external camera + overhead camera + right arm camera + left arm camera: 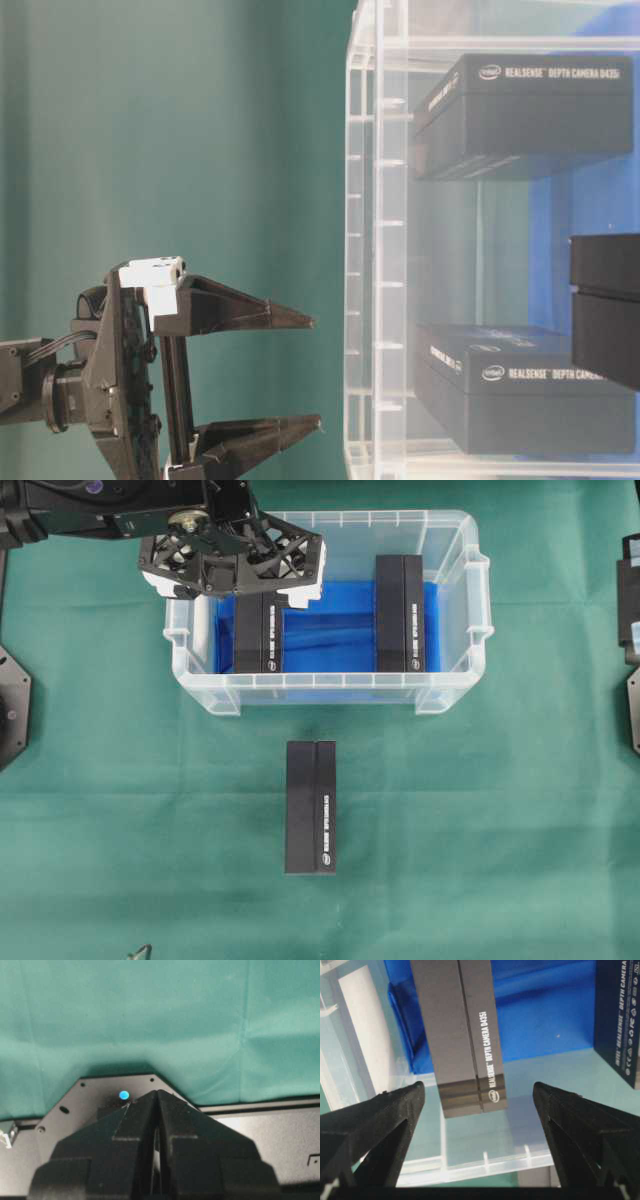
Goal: Take the box out of the case with the left arm.
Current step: 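Move the open left gripper over the left black box, then lower the left gripper and close it on the left box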
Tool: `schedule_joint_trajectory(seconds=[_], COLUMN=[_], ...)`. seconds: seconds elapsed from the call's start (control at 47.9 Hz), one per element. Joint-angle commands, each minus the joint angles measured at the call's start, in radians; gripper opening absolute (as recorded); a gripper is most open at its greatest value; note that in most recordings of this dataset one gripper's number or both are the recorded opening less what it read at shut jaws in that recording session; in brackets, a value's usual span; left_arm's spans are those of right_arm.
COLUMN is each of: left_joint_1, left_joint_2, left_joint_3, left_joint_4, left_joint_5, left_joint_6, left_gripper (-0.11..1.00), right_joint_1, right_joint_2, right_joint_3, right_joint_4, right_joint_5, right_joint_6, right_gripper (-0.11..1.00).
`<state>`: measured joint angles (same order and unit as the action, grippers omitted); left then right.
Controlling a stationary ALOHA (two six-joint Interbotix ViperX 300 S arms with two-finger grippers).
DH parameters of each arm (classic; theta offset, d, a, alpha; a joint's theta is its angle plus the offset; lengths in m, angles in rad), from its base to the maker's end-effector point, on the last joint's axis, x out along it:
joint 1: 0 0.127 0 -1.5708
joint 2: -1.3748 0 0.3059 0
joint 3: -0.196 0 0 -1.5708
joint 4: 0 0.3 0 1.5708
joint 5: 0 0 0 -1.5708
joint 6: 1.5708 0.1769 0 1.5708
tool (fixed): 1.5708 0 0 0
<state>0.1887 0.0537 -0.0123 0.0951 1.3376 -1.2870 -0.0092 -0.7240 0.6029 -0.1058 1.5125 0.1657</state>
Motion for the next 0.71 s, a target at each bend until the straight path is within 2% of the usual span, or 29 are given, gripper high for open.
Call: schedule_joint_trajectory(seconds=[0.0,0.689], left_joint_1=[-0.002,0.006], left_joint_2=[-0.015,0.023], left_joint_3=[-0.009,0.120], left_joint_4=[0.006,0.015], left_joint_5=[-0.005,-0.158], left_joint_6=[-0.003,-0.009], left_gripper=[0.86,0.86], right_joint_1=[-0.002,-0.002], right_joint_2=[0.000,0.000], right_joint_3=[-0.011,-0.011], right_joint_4=[0.000,0.000], right_joint_5=[-0.003,-0.002], right_joint_6=[0.002,0.002], right_gripper=[0.02,0.02])
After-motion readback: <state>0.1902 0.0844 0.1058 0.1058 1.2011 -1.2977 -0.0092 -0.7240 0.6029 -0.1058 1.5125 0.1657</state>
